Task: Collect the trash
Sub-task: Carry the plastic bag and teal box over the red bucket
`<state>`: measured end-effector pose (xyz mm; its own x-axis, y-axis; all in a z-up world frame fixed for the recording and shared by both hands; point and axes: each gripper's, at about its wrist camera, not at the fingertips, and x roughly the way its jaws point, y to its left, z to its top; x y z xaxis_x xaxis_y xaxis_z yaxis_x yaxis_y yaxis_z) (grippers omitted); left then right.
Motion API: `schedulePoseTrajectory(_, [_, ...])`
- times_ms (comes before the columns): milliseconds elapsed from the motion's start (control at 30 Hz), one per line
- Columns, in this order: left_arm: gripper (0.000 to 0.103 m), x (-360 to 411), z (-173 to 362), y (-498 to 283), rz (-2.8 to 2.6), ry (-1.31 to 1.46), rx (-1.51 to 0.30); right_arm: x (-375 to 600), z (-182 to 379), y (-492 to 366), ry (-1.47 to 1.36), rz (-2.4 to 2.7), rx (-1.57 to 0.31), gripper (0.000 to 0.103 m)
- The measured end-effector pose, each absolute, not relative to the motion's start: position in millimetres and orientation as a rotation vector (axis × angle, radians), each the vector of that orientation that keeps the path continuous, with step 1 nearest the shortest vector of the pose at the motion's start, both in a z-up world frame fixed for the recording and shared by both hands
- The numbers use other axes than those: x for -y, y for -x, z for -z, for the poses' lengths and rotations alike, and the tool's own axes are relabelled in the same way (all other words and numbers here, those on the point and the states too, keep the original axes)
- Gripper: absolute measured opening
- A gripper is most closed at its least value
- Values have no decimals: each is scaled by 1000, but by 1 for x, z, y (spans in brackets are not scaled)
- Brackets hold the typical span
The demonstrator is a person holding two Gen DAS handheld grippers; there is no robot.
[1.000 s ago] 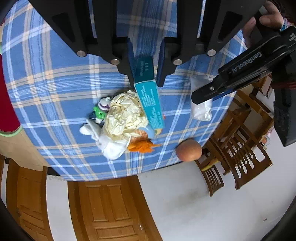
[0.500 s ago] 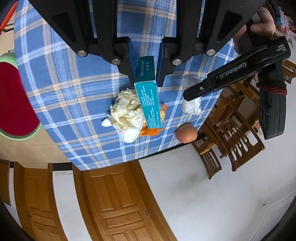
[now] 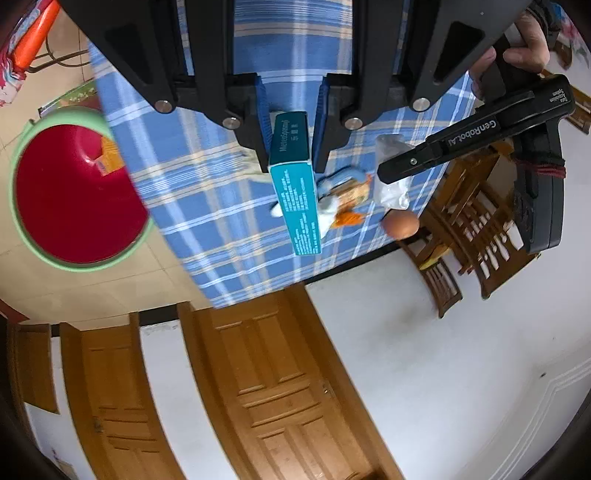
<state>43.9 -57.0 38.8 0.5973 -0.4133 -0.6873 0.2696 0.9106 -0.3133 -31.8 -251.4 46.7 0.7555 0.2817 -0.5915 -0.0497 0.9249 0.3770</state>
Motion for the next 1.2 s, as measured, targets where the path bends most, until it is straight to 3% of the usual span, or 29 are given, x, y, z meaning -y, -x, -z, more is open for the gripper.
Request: schedulePoseTrajectory(1200, [31, 228, -43, -59, 639, -30, -834, 393, -28, 49, -516, 78, -651, 23])
